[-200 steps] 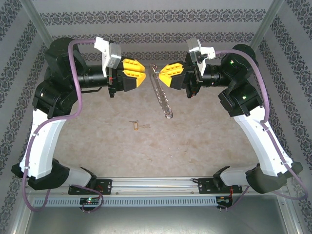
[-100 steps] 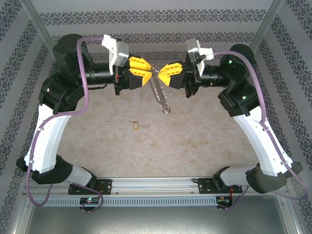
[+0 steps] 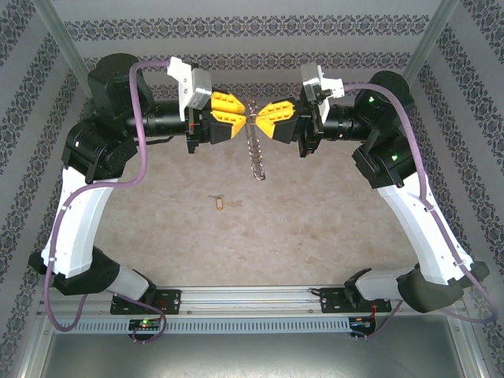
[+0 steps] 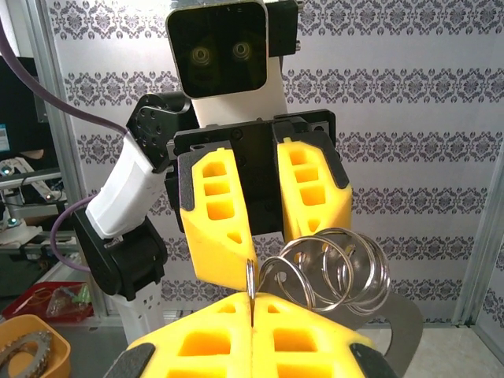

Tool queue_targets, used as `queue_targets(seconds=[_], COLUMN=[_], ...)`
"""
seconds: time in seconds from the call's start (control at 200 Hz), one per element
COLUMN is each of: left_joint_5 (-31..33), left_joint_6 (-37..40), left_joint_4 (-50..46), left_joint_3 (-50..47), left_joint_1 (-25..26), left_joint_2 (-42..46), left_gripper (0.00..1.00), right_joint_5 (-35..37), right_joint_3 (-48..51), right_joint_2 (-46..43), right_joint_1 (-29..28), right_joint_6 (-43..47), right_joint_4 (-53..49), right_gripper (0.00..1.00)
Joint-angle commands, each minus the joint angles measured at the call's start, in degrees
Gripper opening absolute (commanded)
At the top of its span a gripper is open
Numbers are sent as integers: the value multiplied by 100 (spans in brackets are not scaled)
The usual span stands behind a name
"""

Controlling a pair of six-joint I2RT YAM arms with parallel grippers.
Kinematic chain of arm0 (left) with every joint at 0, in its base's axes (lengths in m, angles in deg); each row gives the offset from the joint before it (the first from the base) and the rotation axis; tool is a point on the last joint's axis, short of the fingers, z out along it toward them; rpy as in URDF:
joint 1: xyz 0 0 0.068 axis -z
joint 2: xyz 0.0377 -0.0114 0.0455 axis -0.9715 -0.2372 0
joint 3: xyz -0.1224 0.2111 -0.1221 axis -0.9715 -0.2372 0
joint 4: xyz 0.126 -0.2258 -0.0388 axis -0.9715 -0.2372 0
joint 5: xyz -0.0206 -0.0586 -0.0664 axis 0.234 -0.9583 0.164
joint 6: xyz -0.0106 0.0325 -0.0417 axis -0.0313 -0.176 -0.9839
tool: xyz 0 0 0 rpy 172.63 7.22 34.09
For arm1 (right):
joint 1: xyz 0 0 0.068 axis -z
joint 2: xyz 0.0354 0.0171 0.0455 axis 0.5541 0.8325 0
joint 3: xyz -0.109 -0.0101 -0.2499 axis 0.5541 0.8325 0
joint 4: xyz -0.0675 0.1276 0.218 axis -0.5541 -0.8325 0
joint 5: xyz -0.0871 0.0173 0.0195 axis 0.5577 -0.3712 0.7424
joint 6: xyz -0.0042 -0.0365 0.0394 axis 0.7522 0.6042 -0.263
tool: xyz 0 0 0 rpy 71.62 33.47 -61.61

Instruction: Put the keys on the keyring

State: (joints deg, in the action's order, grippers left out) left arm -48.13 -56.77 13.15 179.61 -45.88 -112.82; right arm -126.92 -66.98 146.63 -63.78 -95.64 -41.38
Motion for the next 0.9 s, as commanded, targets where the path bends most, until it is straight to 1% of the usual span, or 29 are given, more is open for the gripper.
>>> queue_targets(seconds=[0.0, 0.145, 0.4, 0.535, 0.739, 0.894], left_joint_5=[192, 297, 189, 144, 66, -61], left_joint_6=[376, 517, 456, 464, 226, 53], left_joint_4=[-499, -797, -833, -895, -438, -264], left_joint_3=[174, 130, 55, -174, -675, -804], left_joint_1=[107, 109, 107, 108, 111, 111], left_joint_2=[10, 66, 116, 153, 320, 332], left_gripper=[26, 27, 27, 27, 29, 29], right_joint_5=[165, 201, 246, 275, 316, 377], right_joint_3=[21, 41, 65, 80, 125, 175], right_joint_2=[-77, -93, -92, -106, -150, -198], right_joint_1=[42, 69, 77, 88, 87, 88], right_joint_6=[132, 104, 98, 94, 92, 114], right_joint_4=[141, 198, 223, 253, 268, 260], right_gripper=[0, 0, 0, 0, 0, 0])
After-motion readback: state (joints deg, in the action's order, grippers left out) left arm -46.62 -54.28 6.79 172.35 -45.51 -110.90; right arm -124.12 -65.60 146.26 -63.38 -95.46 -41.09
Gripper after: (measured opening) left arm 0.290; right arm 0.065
